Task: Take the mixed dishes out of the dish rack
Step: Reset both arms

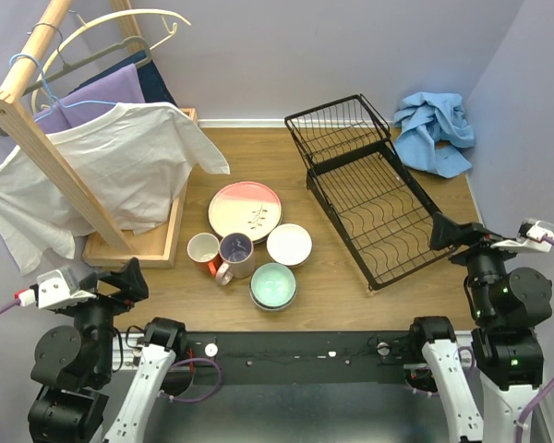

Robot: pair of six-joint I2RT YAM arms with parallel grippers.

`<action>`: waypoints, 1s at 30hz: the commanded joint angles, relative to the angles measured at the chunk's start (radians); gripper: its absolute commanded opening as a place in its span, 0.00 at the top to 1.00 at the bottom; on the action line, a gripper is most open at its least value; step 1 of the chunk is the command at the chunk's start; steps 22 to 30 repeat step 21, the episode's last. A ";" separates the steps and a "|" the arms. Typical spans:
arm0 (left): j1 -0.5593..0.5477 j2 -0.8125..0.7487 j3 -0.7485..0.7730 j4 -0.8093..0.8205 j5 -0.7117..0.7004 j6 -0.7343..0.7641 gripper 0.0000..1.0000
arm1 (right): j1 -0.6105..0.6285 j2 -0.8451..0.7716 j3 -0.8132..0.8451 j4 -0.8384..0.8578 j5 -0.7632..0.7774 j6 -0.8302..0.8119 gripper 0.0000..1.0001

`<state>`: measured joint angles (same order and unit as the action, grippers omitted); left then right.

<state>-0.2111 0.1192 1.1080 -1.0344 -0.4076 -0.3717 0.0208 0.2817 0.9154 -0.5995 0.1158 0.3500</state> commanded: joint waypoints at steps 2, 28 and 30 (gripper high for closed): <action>-0.002 -0.033 -0.022 -0.024 -0.013 -0.041 0.01 | 0.018 -0.067 -0.035 -0.036 -0.059 0.063 0.00; -0.002 -0.047 -0.040 -0.021 0.053 -0.059 0.01 | 0.024 -0.144 -0.059 -0.086 -0.059 0.084 0.00; -0.002 -0.047 -0.040 -0.021 0.053 -0.059 0.01 | 0.024 -0.144 -0.059 -0.086 -0.059 0.084 0.00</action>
